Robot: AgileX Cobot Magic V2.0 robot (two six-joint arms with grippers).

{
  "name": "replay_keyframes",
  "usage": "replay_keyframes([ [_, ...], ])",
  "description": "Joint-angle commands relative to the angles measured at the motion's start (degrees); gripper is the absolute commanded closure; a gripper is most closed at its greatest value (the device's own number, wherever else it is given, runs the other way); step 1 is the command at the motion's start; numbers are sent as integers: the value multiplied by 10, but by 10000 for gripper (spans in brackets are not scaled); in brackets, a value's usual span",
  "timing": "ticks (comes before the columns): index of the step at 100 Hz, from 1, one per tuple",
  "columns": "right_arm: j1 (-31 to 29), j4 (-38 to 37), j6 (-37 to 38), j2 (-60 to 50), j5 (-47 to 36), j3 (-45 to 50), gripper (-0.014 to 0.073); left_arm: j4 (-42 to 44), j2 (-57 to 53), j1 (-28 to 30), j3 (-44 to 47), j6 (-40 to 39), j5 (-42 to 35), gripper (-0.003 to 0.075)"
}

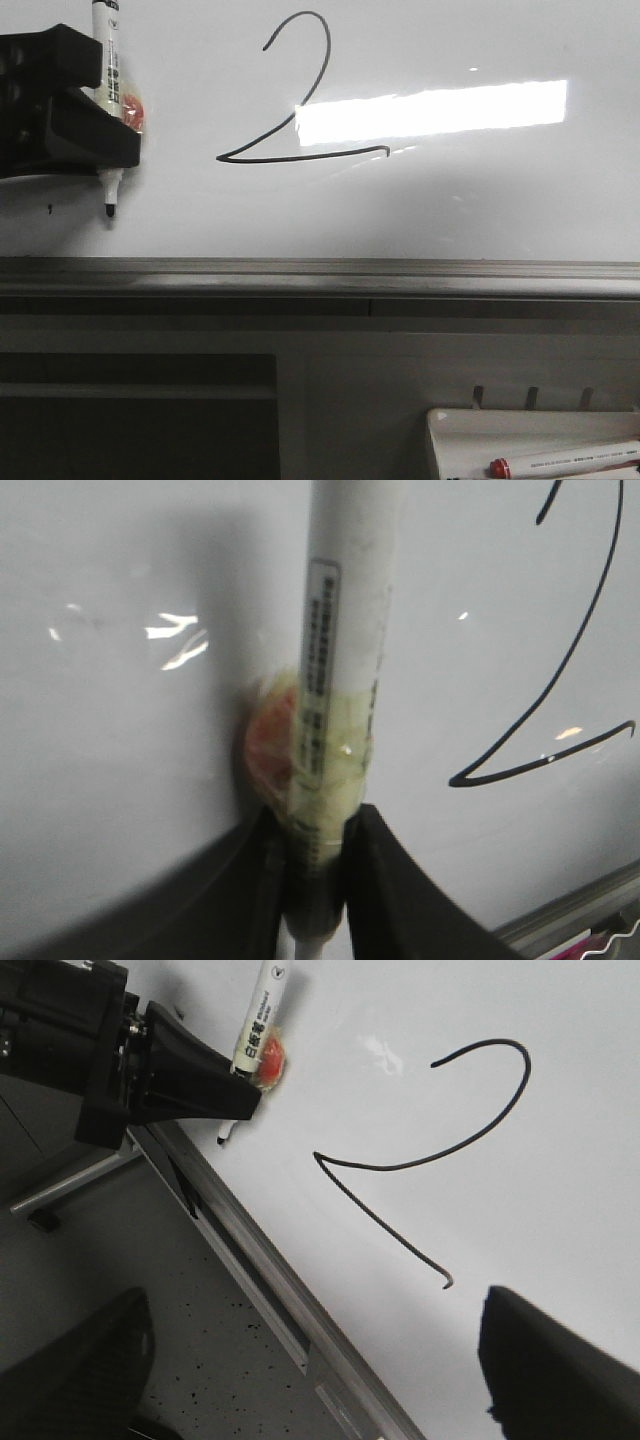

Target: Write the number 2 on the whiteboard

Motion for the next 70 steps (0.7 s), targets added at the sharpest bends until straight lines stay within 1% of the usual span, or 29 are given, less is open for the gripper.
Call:
replay_keyframes([
  [1, -4, -1, 0, -9, -35, -21, 7, -8, -6, 2, -15, -3, -29, 552],
  [9, -4, -1, 0, -9, -33, -21, 7, -8, -6, 2, -15, -3, -28, 452],
  [13, -4, -1, 0, -9, -33, -21, 7, -10, -6, 2, -15, -3, -28, 435],
  [40, -4, -1, 0, -9, -33, -21, 7, -10, -7, 2, -15, -3, -29, 437],
  [51, -4, -1, 0, -9, -23, -21, 7, -10, -28, 2, -15, -3, -30, 437],
  [57, -5, -4, 0, -13, -14, -21, 9, 4, -49, 2, -15, 0, -30, 437],
  [62, -7, -4, 0, -18, -8, -20, 44, 20, -68, 2, -15, 0, -30, 437],
  [64, -7, -5, 0, -21, -7, -20, 75, 23, -77, 2, -15, 0, -29, 437],
  [69, -7, -6, 0, -32, -8, -16, 186, 25, -100, 2, -15, 0, -29, 438],
  [70, -7, -6, 0, -36, -9, -15, 249, 25, -107, 2, -15, 0, -29, 438],
])
